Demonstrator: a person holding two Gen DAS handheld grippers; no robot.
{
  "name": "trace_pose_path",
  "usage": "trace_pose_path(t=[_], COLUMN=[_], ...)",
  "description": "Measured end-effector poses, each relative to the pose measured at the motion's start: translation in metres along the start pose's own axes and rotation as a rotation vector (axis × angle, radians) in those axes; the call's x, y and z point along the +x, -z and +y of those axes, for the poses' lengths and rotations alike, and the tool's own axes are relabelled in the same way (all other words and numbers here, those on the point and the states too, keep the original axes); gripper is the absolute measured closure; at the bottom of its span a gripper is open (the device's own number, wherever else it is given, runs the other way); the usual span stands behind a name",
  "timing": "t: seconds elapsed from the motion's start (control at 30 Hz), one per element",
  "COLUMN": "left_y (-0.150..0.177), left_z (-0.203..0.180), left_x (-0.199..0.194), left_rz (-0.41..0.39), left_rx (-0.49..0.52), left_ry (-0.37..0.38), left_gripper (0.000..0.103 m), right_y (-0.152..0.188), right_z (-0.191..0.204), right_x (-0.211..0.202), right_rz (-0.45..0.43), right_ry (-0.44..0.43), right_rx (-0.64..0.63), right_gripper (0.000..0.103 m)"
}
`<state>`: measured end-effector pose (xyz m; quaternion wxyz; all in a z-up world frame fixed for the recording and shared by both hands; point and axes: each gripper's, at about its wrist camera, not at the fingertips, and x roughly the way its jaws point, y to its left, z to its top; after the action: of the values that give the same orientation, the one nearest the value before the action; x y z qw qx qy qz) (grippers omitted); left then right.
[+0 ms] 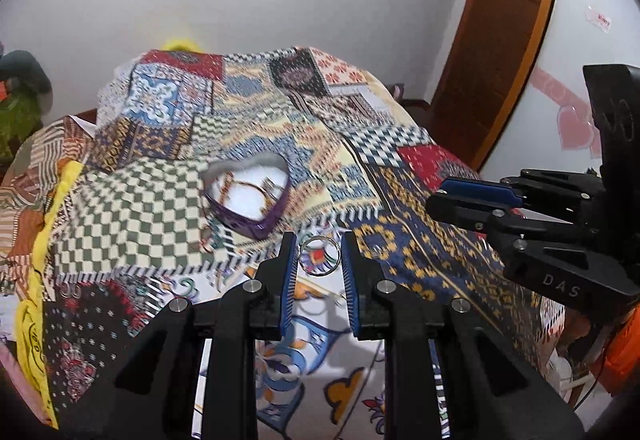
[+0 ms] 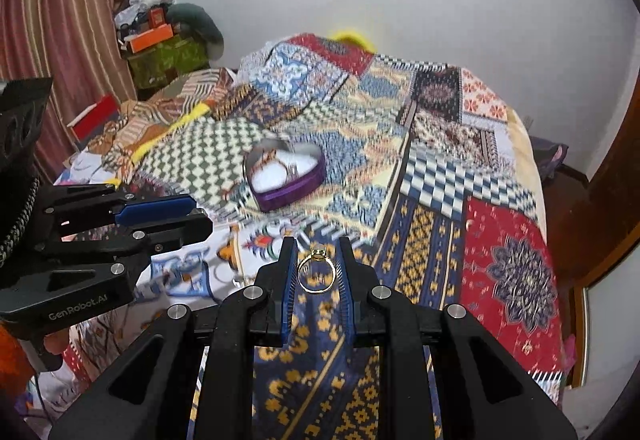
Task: Organize jewelry
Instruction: 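Carry both rings to the heart tin and open both tools inside it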
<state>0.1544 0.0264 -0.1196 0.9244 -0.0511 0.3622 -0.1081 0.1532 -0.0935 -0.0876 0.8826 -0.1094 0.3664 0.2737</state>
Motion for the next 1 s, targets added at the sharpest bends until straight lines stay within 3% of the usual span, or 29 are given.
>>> trace_pose_path(t=[0.53,0.77,1.0], left_y=[-0.037,-0.046,-0.050], left_z=[0.040,0.056,0.067], left_x=[-0.007,0.015,0.045], left_rz=[-0.107,-0.087,-0.041], left_rx=[-0.038,-0.053,-0.069], left_ry=[-0.100,-0.122,-0.129], left_gripper=[0.082,0.082,0.082], right_y=[-0.052,-0.072,-0.084], right_z=[0.011,0.013,0.012], right_x=[0.000,0.013,0.042], right_rz=[-0.111,-0.125,-0.081], right_ry=[-0.033,-0.054,-0.068], right_rx=[0.002,0.010,0.021], right_gripper=[0.086,0.086,0.086])
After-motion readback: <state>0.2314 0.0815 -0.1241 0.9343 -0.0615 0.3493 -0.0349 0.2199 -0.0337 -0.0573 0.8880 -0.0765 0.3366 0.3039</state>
